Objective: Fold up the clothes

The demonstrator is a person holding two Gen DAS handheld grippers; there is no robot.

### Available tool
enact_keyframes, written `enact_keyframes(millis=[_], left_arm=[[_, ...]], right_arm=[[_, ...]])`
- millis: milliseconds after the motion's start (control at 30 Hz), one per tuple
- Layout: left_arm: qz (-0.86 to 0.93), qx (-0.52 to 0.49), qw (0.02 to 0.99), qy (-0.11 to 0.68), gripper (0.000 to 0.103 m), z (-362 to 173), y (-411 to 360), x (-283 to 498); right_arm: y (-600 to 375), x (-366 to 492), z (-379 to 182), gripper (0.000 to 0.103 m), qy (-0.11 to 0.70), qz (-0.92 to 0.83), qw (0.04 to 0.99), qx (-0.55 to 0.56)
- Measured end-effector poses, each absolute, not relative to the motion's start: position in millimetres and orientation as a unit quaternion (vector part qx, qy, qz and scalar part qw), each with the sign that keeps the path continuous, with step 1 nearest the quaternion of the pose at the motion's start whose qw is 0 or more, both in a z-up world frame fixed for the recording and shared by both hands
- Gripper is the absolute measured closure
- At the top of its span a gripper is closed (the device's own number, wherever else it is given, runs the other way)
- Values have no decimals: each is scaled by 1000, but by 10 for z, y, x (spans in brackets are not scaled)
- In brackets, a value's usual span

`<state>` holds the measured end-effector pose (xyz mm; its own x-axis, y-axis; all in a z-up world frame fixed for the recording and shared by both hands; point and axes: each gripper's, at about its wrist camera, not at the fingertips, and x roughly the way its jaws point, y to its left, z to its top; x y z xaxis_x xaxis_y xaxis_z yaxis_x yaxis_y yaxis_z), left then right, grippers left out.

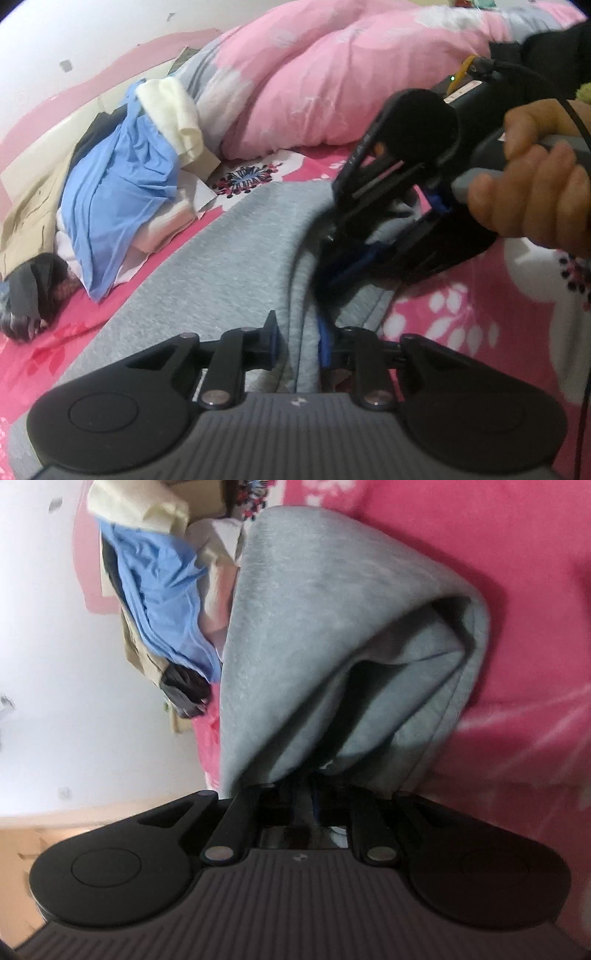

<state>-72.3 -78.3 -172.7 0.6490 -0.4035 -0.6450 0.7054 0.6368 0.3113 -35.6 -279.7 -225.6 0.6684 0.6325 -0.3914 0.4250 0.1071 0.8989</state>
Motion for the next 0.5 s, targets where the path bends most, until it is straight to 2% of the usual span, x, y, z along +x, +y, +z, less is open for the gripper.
enact_keyframes(millis=[100, 233, 333, 400, 500], left_arm=[[-322, 303, 859, 259, 71, -1768, -819, -768], [-310, 335, 854, 249, 78, -1842, -862, -821], [-289, 357, 856, 237, 82, -1869, -917, -875], [-267, 375, 859, 224, 83, -1883, -967, -923], [-232, 402, 864, 197, 84, -1918, -1031, -992]], right_arm=[[-2809, -464, -2444, 95, 332, 100, 590, 729], [-2836, -532, -2641, 95, 278, 115, 554, 777], [-2861, -529, -2577, 95, 297, 109, 565, 762], [-2878, -529, -2373, 93, 342, 97, 605, 712], [-2890, -579, -2059, 79, 383, 89, 665, 635]])
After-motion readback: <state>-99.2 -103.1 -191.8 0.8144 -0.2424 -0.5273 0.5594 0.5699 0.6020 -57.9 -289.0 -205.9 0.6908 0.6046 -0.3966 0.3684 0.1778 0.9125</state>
